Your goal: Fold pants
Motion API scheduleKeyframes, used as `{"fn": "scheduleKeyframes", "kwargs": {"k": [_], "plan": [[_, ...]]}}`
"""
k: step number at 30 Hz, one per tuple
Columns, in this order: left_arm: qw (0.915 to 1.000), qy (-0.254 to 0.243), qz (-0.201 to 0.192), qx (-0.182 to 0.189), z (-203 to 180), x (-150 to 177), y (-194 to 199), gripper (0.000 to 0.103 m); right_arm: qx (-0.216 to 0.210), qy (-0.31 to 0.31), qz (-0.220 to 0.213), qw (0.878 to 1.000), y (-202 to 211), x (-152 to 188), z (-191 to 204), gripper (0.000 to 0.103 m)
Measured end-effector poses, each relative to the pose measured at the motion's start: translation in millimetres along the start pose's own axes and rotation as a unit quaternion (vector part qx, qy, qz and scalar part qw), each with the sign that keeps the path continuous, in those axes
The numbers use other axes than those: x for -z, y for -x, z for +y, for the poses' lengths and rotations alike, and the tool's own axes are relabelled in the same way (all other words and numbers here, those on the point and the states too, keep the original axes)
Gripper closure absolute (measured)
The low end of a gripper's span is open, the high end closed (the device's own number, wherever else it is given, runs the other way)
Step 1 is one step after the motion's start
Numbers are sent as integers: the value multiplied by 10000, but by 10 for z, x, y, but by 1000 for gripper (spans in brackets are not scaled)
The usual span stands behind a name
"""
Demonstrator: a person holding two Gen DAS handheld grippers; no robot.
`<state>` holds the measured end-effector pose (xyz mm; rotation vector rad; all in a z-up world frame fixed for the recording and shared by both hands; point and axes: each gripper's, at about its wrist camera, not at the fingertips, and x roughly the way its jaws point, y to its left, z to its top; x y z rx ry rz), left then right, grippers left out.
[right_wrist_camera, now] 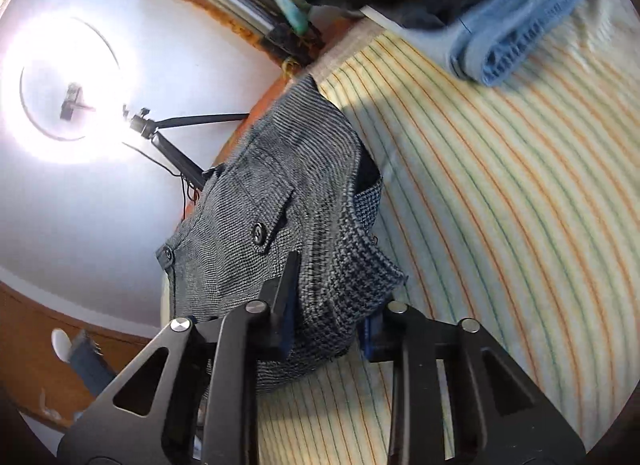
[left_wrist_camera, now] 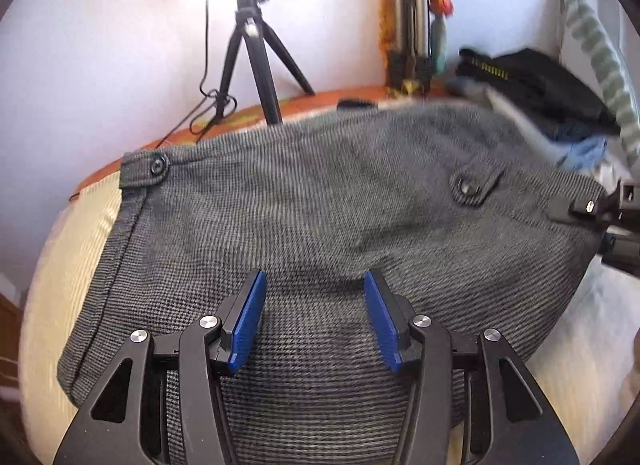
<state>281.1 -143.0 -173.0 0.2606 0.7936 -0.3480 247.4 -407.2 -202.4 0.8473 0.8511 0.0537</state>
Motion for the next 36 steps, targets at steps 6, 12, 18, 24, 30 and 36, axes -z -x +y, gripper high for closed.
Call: {"fn": "scheduleKeyframes", "kwargs": {"k": [6, 12, 18, 24, 30, 36], "plan": [[9995, -193, 232, -53, -77, 68, -125, 53, 249, 581, -111, 9979, 55, 23, 195, 81], [9999, 127, 74, -20, 61, 23, 76, 53, 338, 850, -172, 9957, 119, 11, 290, 83], [9996, 50, 259, -27, 93, 118, 60, 53, 398, 1063, -240, 9932, 168, 7, 414, 83], [9992, -175, 367, 25, 16, 145, -29, 53, 479, 1505, -391, 9867, 245, 23, 720, 84], [9991, 214, 300, 222, 295, 22, 201, 53, 525, 2149, -513, 9739, 330, 73, 1138, 85], [9947, 972, 135, 313, 904, 37, 522, 53, 502, 2650, -550, 9614, 313, 218, 1535, 85]]}}
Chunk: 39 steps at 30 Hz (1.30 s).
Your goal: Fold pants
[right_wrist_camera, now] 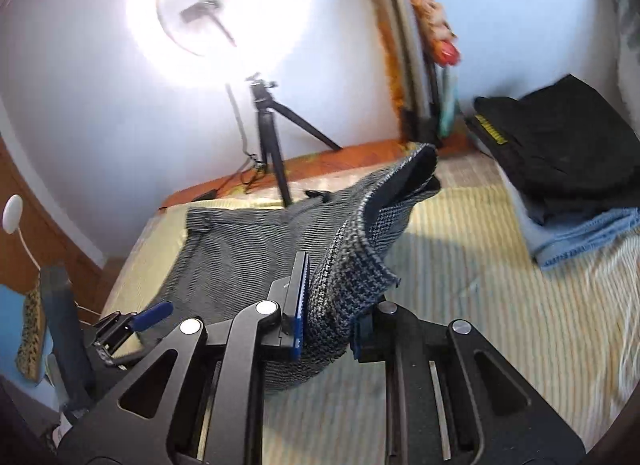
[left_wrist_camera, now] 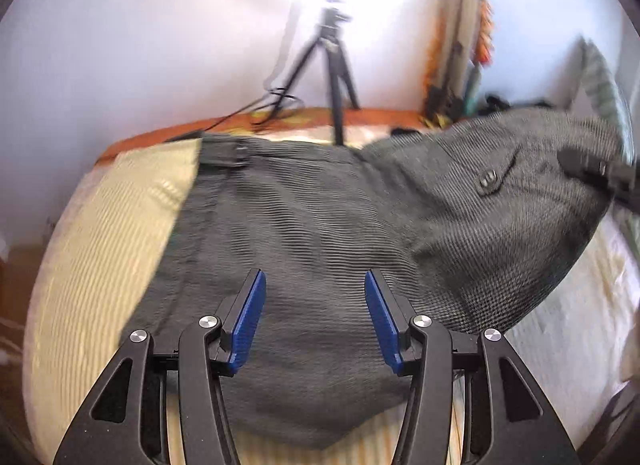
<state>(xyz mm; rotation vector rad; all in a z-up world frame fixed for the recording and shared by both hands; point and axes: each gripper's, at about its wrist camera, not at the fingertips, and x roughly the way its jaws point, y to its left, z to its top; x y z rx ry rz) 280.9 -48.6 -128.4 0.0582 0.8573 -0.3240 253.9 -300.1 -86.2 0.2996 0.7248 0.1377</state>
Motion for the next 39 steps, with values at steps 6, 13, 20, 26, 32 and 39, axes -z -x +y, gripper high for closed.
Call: {"fn": "scheduleKeyframes", "kwargs": {"k": [6, 13, 20, 26, 32, 39], "plan": [[9971, 656, -275, -256, 570, -39, 299, 53, 19, 310, -41, 9995, -72, -34, 336, 85], [9871, 1399, -550, -547, 1200, -71, 544, 53, -59, 951, 9, 9955, -221, -69, 894, 86], [9791, 1740, -726, -759, 1539, 8, 700, 53, -276, 1540, 312, 9872, -589, 4, 1521, 86], [9688, 2115, -935, -888, 1854, 50, 855, 53, -355, 2042, 680, 9759, -987, 214, 1956, 88], [9630, 2297, -1017, -980, 2030, 84, 924, 53, -354, 2597, 1083, 9589, -1378, 533, 2322, 88], [9606, 2362, -1048, -1024, 2088, 106, 952, 53, -236, 3217, 1426, 9358, -1704, 942, 2646, 88]]}}
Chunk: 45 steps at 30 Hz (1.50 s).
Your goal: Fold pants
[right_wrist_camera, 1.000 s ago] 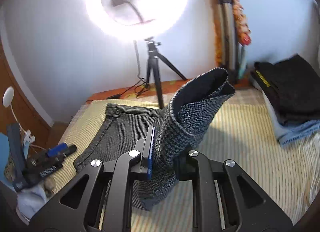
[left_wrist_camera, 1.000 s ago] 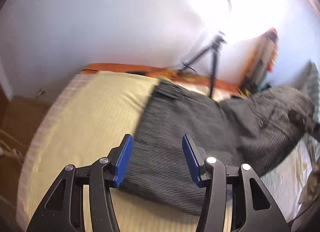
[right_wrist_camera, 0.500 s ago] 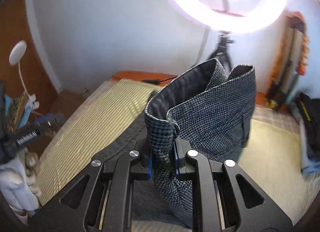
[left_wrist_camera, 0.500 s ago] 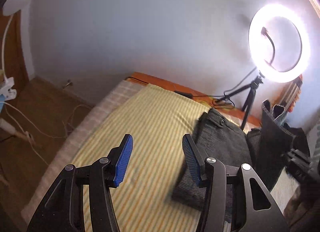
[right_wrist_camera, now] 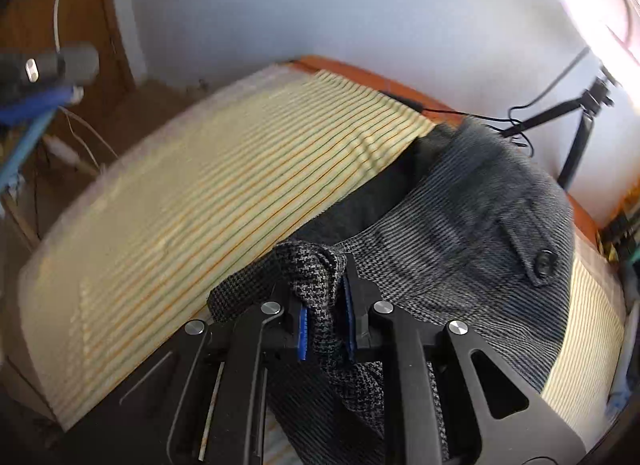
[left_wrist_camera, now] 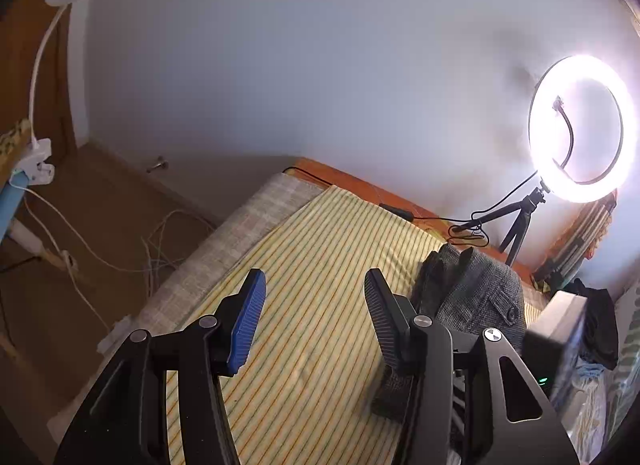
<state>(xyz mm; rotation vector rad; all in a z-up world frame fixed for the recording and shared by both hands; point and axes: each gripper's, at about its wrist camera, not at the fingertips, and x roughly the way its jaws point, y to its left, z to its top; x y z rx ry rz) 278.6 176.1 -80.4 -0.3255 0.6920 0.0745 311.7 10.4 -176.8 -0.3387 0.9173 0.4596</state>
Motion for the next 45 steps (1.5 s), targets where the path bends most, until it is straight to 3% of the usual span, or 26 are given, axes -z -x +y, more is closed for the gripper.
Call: {"fn": "scheduleKeyframes", "kwargs": {"k": [5, 7, 9, 15, 20, 24, 29, 35, 38, 40, 45], "plan": [[10000, -60, -32, -48, -41, -2, -11, 53, -339, -85, -6, 9994, -35, 10, -34, 82], [10000, -64, -33, -52, -44, 1, -17, 53, -636, -191, -49, 9978, 7, 3, -98, 71], [9999, -96, -20, -69, -50, 11, -25, 53, -1176, -315, -150, 9924, 95, 28, -130, 49], [9996, -61, 240, 144, -103, 71, -89, 53, -1596, -641, -642, 9830, 593, 223, -348, 45], [9955, 134, 700, 617, -214, 198, -197, 53, -1388, -1139, -976, 9789, 933, 480, -827, 40], [9943, -337, 815, 593, -563, 341, -258, 53, -1014, -1400, -1088, 9789, 1048, 541, -1303, 40], [9888, -832, 1081, 603, -928, 526, -447, 53, -878, -1587, -1124, 9770, 1024, 438, -1786, 40], [9821, -1181, 1452, 198, -998, 720, -721, 52, -888, -1227, -924, 9841, 718, 140, -1971, 40], [9807, -1079, 1625, 133, -900, 781, -821, 47, -910, -1114, -681, 9873, 428, -11, -1981, 40], [9815, -1022, 1612, 141, -853, 790, -830, 42, -857, -1052, -569, 9891, 242, -103, -1974, 40], [9808, -1156, 1570, 48, -897, 834, -857, 41, -531, -849, -255, 9946, -255, -312, -1975, 40]]}}
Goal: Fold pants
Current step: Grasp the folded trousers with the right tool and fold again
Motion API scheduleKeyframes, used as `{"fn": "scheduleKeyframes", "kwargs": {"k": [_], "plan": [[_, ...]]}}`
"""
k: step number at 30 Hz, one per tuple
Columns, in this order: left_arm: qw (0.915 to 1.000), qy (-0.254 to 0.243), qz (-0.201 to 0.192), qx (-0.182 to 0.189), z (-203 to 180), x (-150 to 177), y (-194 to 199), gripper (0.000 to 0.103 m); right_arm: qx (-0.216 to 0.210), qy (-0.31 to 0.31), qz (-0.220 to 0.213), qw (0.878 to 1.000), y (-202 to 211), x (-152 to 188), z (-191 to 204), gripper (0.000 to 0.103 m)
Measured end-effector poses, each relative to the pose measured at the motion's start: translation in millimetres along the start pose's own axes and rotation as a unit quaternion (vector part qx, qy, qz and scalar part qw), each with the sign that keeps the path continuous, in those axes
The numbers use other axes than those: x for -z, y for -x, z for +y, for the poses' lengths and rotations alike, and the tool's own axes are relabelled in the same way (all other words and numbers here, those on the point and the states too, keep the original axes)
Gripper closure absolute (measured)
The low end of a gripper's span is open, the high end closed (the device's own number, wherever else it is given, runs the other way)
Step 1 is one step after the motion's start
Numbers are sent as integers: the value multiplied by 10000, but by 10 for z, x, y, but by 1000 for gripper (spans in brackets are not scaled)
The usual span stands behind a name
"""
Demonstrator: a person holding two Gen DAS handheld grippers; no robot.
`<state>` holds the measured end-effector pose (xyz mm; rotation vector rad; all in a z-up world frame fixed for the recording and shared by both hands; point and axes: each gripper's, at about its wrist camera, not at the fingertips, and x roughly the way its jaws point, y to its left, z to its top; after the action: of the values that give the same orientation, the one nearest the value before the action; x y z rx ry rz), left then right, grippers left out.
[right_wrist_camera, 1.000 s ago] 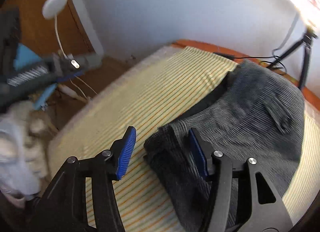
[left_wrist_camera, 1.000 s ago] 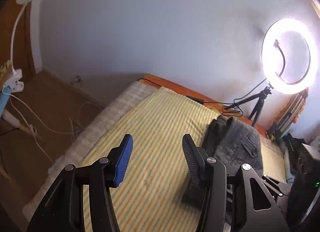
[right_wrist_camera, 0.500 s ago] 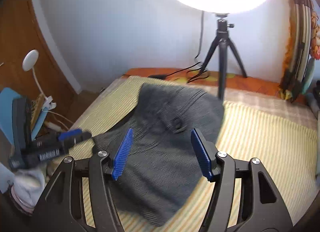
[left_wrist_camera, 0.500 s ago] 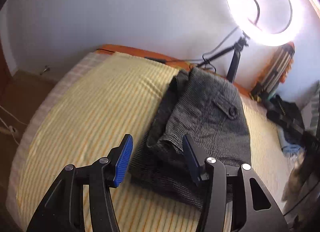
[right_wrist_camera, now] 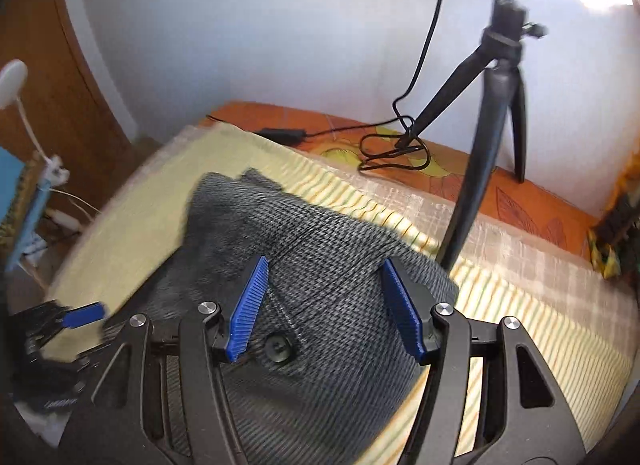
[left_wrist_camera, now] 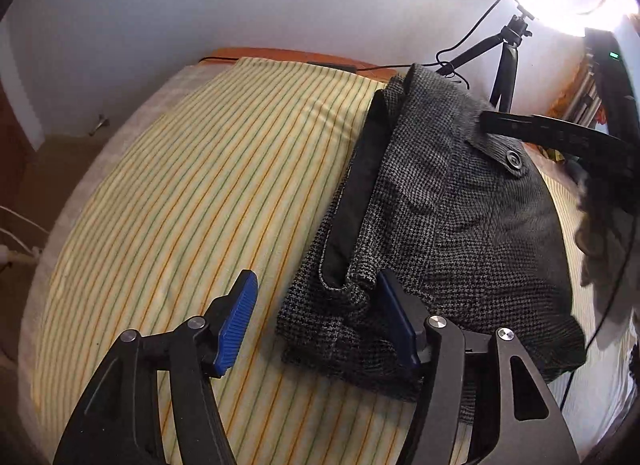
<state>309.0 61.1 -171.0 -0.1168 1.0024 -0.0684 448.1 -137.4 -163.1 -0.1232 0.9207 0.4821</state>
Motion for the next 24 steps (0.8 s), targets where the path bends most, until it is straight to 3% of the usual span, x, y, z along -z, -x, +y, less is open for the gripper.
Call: {"fn": "scheduleKeyframes", "kwargs": {"k": [6, 12, 17, 22, 24], "plan": [[10000, -5, -10, -43, 21, -71, -43, 36, 412, 200, 204, 9987, -372, -89, 66, 39], [9993, 338, 13, 183, 114, -67, 34, 36, 540, 391, 8, 9978, 2, 13, 107, 39], [9973, 610, -73, 390, 214, -51, 196, 38, 69, 331, -195, 9992, 605, 490, 186, 39], [9922, 1069, -51, 633, 362, -9, 286, 37, 80, 590, 11, 9982, 720, 1073, 408, 39], [9859, 1379, 137, 936, 446, 23, 278, 37, 148, 644, 59, 9978, 731, 1216, 437, 39]]}}
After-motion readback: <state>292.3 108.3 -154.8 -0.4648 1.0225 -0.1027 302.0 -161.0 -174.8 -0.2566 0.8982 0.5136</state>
